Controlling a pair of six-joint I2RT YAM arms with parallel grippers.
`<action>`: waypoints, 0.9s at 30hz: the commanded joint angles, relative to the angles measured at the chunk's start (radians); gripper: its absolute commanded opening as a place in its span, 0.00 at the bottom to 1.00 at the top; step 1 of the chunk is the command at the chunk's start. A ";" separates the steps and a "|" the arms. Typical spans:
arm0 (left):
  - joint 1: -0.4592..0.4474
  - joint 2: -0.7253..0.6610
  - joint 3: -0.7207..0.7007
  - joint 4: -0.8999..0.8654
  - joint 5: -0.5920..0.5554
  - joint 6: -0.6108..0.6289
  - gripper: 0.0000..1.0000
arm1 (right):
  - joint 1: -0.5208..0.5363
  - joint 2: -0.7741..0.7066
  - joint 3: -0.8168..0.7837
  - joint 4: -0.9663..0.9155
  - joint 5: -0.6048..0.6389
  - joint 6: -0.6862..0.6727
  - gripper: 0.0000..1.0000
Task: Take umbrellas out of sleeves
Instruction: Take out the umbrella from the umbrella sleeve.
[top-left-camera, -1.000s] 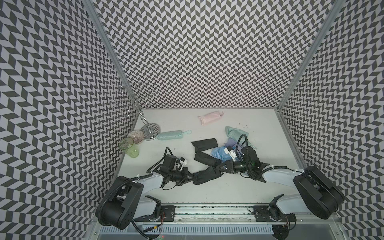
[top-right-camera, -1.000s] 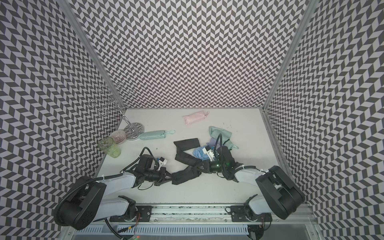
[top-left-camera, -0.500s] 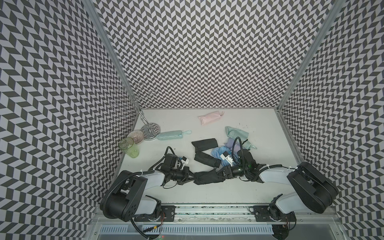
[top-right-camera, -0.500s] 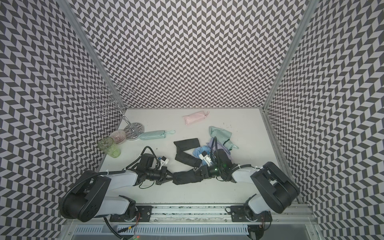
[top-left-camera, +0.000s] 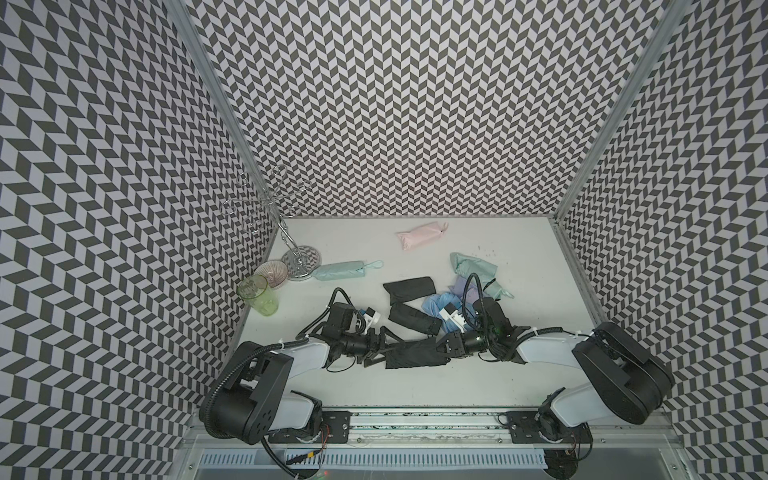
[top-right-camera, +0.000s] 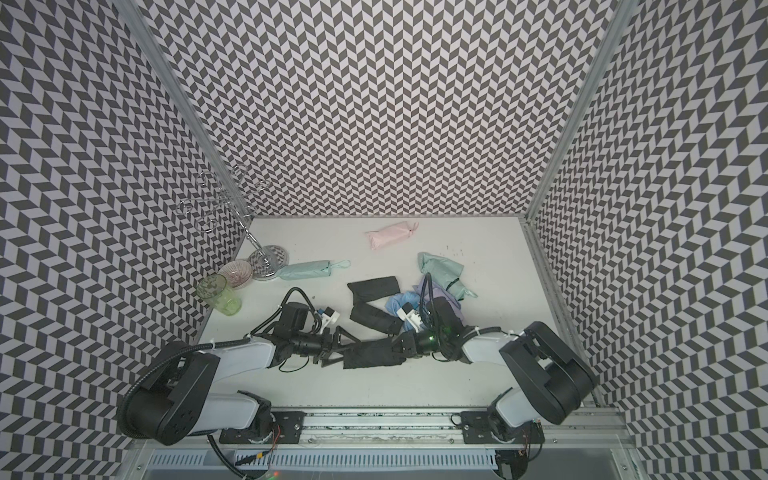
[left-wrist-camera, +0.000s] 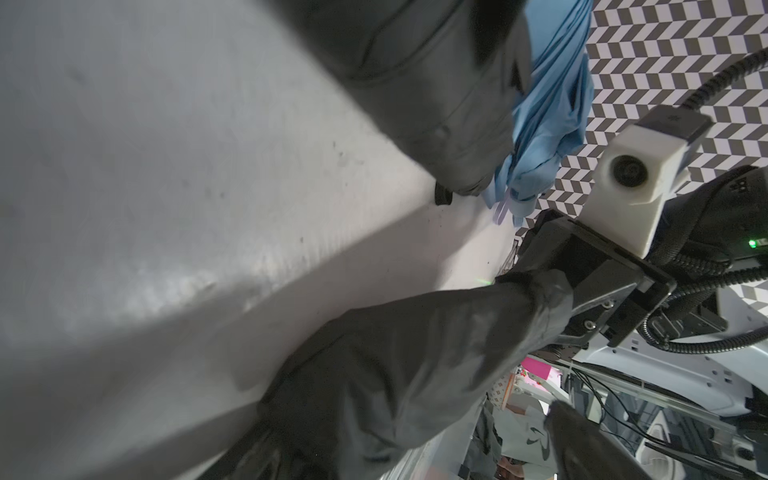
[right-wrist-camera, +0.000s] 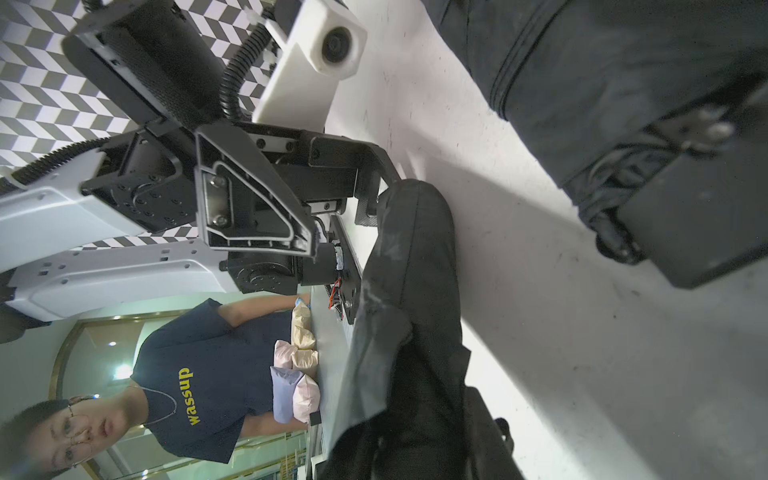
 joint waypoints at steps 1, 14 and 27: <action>0.002 0.022 -0.017 -0.014 -0.058 0.000 0.95 | -0.008 -0.022 -0.009 0.064 -0.013 -0.003 0.01; -0.011 0.033 0.001 -0.091 -0.142 0.042 0.00 | -0.009 -0.084 0.018 -0.001 0.010 -0.009 0.00; 0.106 -0.085 0.105 -0.239 -0.263 0.105 0.00 | -0.128 -0.252 -0.074 -0.061 -0.025 -0.024 0.00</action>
